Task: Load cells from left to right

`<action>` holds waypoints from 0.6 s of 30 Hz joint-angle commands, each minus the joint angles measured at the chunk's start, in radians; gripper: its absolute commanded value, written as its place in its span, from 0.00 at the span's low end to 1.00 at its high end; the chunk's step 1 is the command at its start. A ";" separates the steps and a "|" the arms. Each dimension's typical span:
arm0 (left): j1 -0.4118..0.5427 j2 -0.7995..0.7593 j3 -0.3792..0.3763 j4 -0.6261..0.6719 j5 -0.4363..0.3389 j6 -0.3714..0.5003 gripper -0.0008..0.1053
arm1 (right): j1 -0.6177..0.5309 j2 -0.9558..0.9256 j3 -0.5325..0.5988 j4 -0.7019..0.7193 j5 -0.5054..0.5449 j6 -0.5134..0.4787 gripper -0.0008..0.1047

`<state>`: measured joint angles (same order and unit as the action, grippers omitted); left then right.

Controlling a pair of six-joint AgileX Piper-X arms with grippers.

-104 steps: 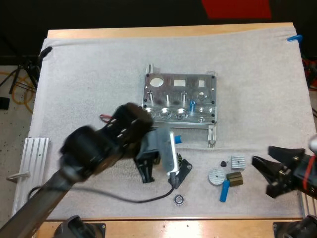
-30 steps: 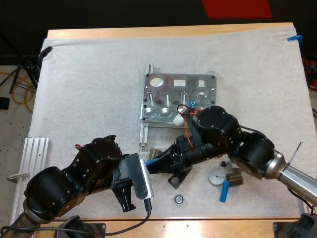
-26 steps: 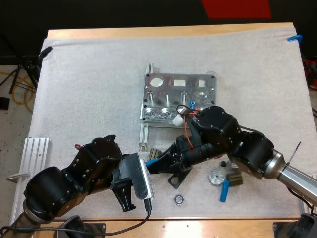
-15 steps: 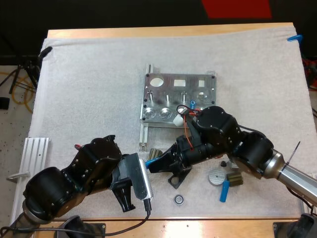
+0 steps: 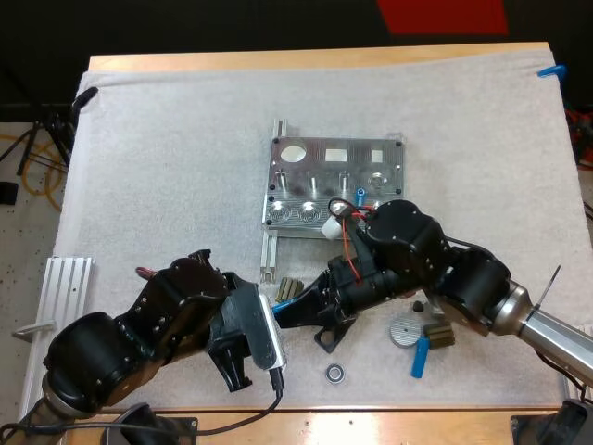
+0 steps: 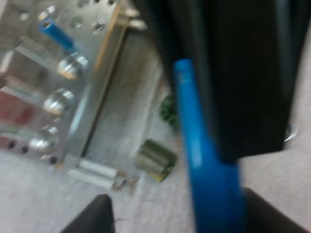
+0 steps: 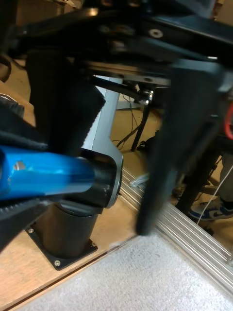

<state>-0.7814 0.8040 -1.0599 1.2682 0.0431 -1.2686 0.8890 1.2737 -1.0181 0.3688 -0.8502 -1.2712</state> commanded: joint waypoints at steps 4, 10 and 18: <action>0.000 -0.042 -0.031 -0.013 -0.084 -0.022 0.54 | 0.000 -0.005 -0.003 -0.015 -0.022 -0.007 0.01; 0.000 -0.144 -0.039 -0.013 -0.187 -0.026 0.54 | 0.000 -0.005 -0.003 -0.015 -0.022 -0.007 0.01; 0.000 -0.308 -0.039 -0.013 -0.368 -0.077 0.54 | 0.000 -0.005 -0.003 -0.015 -0.020 -0.007 0.01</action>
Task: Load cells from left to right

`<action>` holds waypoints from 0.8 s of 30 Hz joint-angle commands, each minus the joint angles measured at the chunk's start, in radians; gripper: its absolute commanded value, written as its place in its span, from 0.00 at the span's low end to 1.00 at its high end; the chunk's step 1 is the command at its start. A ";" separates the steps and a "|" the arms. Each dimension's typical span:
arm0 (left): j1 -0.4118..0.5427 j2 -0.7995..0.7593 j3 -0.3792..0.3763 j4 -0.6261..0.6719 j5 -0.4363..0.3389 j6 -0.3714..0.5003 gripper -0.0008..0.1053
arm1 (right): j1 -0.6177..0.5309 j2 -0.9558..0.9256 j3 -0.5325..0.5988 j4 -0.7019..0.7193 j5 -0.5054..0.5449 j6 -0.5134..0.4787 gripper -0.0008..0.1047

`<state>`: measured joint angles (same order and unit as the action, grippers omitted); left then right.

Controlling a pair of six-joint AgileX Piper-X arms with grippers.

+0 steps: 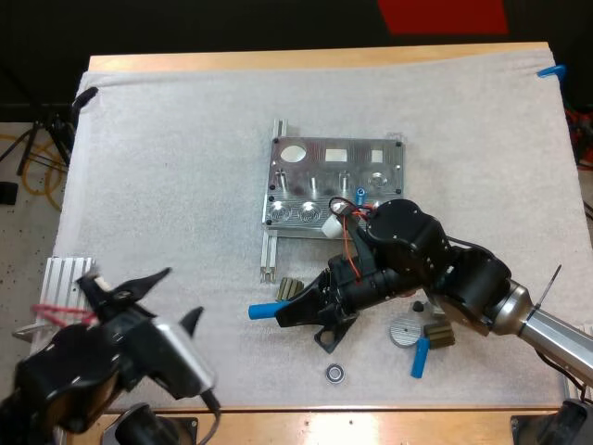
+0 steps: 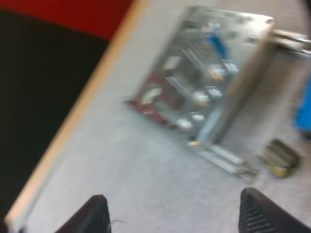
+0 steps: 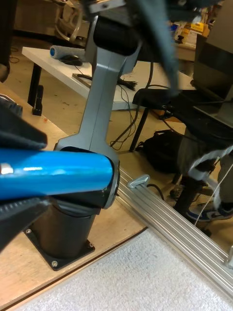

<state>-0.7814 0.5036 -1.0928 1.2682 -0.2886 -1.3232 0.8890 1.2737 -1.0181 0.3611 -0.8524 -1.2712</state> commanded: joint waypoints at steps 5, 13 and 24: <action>0.000 -0.094 -0.007 -0.015 -0.152 -0.106 0.54 | 0.000 -0.005 -0.003 -0.007 -0.018 -0.010 0.01; 0.000 -0.126 -0.007 -0.026 -0.286 -0.174 0.52 | 0.000 -0.015 -0.003 -0.007 -0.011 -0.012 0.01; 0.000 -0.126 -0.007 -0.174 -0.313 -0.189 0.48 | 0.000 -0.084 -0.003 -0.005 0.048 -0.042 0.01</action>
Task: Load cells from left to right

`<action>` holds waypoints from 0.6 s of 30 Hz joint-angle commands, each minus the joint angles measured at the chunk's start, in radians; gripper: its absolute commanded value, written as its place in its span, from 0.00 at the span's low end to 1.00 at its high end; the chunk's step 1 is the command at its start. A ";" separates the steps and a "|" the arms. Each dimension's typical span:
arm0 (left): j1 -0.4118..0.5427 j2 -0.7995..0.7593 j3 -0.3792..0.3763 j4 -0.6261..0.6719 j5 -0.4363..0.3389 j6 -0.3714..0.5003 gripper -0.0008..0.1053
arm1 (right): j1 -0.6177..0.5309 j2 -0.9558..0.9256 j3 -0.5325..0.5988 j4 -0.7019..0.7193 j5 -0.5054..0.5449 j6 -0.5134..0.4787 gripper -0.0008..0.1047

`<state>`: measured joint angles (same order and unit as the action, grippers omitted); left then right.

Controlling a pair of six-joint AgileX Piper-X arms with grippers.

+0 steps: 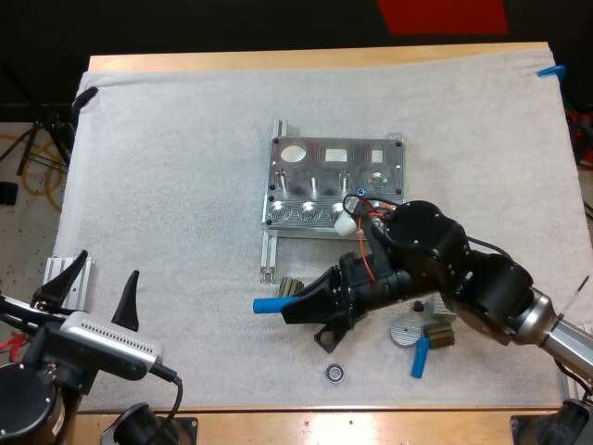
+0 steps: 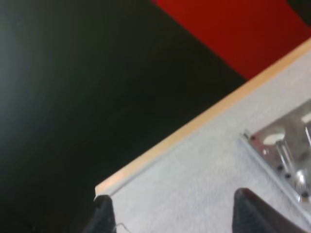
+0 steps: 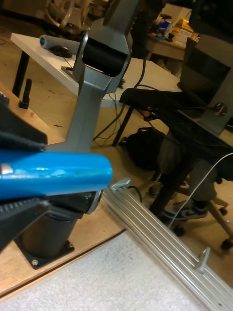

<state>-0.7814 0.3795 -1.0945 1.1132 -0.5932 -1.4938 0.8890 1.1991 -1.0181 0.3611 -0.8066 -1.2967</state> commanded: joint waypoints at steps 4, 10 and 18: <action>0.000 -0.002 -0.005 -0.009 0.054 -0.071 0.46 | 0.000 -0.012 -0.003 0.013 0.044 -0.020 0.01; 0.000 -0.002 -0.034 0.072 0.350 -0.107 0.46 | 0.000 -0.048 -0.017 0.144 0.266 -0.131 0.01; 0.000 -0.029 -0.061 0.301 0.449 -0.126 0.46 | 0.000 -0.069 -0.124 0.461 0.605 -0.283 0.01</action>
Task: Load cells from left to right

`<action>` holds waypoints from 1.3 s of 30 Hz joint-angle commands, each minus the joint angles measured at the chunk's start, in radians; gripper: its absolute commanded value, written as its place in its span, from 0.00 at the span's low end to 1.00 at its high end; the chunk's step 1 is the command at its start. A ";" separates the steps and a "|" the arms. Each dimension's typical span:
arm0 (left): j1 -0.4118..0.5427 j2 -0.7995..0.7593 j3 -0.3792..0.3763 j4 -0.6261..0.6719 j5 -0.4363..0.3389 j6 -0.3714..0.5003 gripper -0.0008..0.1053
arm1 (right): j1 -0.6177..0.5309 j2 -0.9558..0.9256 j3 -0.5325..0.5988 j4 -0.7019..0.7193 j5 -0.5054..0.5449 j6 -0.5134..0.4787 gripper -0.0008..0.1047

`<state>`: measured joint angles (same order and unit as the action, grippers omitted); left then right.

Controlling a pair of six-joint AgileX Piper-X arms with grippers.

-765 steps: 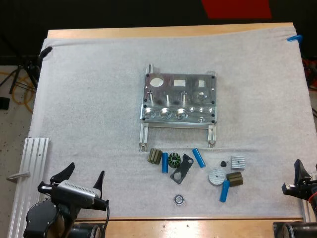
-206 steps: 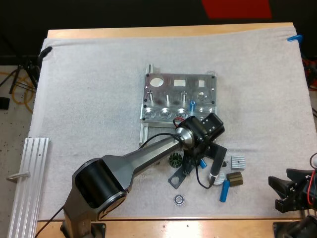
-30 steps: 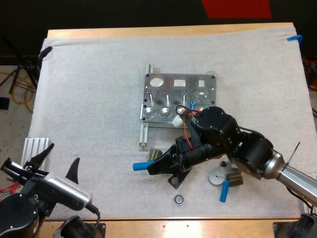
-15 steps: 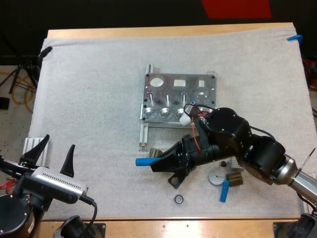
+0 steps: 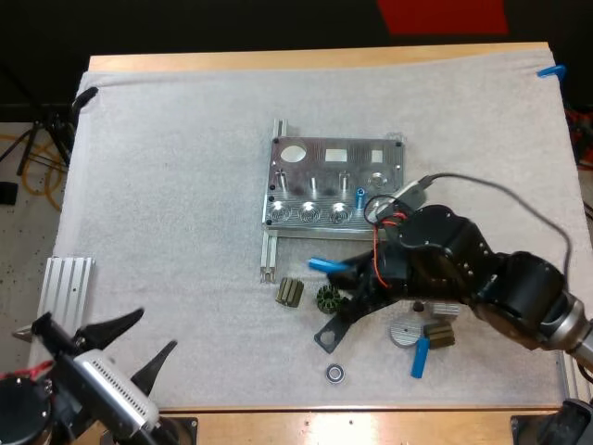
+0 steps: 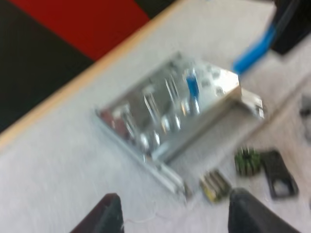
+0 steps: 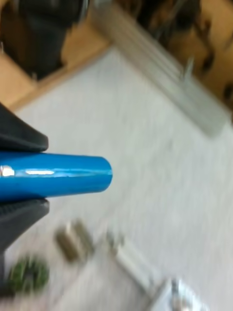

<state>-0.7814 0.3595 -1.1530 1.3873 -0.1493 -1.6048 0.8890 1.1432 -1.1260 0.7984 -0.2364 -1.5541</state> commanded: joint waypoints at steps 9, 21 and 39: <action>0.000 -0.088 0.046 0.082 -0.089 -0.056 0.46 | 0.000 -0.002 -0.082 0.104 0.266 -0.042 0.01; 0.000 -0.142 0.213 -0.096 -0.246 -0.141 0.46 | -0.002 0.172 -0.235 0.296 0.360 -0.083 0.01; 0.000 -0.142 0.214 -0.131 0.157 -0.118 0.46 | -0.146 0.472 -0.499 0.524 0.419 -0.282 0.01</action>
<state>-0.7814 0.2239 -0.9412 1.2701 -0.0169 -1.7209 0.7481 1.6040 -1.6085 1.3113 0.1681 -1.8193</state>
